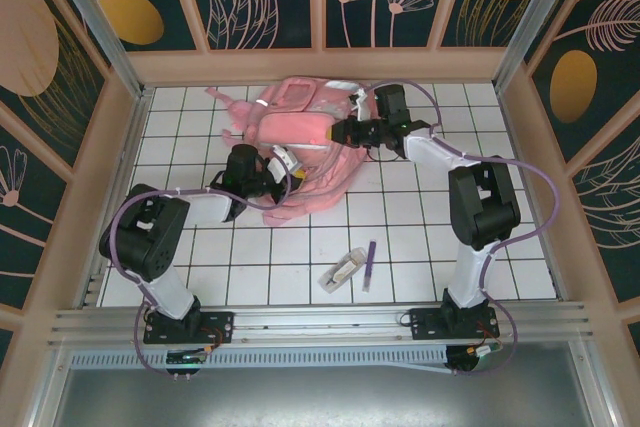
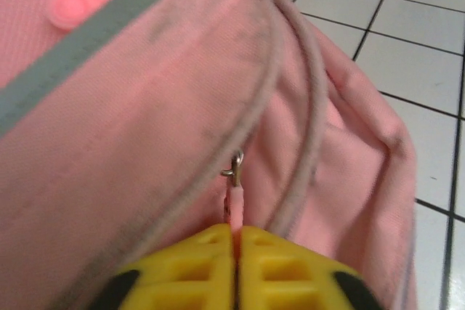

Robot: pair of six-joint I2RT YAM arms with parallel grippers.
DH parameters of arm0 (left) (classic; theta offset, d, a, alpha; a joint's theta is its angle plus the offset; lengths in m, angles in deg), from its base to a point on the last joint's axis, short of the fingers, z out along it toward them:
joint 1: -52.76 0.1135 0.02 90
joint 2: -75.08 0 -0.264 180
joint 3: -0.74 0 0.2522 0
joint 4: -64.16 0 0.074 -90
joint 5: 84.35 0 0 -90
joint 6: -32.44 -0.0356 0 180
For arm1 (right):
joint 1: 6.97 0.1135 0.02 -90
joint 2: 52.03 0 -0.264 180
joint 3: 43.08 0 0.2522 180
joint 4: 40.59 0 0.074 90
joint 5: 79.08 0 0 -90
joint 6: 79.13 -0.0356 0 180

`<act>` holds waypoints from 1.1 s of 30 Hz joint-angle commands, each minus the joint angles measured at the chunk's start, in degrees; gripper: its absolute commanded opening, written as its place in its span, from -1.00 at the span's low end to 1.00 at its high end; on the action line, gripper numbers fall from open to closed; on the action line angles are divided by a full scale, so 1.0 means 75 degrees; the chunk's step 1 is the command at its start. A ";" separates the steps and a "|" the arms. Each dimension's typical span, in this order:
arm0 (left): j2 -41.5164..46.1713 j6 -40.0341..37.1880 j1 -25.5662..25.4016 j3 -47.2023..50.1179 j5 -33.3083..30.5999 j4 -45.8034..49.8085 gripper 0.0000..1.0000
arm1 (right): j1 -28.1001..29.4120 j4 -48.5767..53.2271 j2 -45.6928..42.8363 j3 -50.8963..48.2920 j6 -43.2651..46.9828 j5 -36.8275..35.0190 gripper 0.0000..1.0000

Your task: Pack the student bag

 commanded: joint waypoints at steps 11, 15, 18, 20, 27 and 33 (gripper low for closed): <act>0.0977 0.0778 -0.0013 0.0692 -0.0953 0.0092 -1.00 | -0.0399 0.0345 -0.0595 0.0065 0.0823 -0.0259 -1.00; 0.1427 0.1689 0.0308 0.1262 -0.1056 -0.0326 -1.00 | -0.0697 0.0383 -0.0538 0.0081 0.0883 -0.0298 -1.00; 0.1578 0.2267 0.0548 0.1552 -0.1299 -0.0569 -1.00 | -0.0854 0.0567 -0.0477 0.0124 0.1093 -0.0415 -1.00; 0.1569 0.2763 0.0761 0.1704 -0.1599 -0.0727 -1.00 | -0.0956 0.0607 -0.0472 0.0132 0.1121 -0.0378 -1.00; 0.1544 0.3614 0.1035 0.1771 -0.2926 -0.0745 -1.00 | -0.1316 0.1315 -0.0477 0.0258 0.1554 -0.0895 -1.00; 0.1369 0.3653 0.1237 0.1513 -0.2618 -0.0642 -1.00 | -0.2020 0.1981 -0.0271 0.0354 0.1675 -0.1153 -1.00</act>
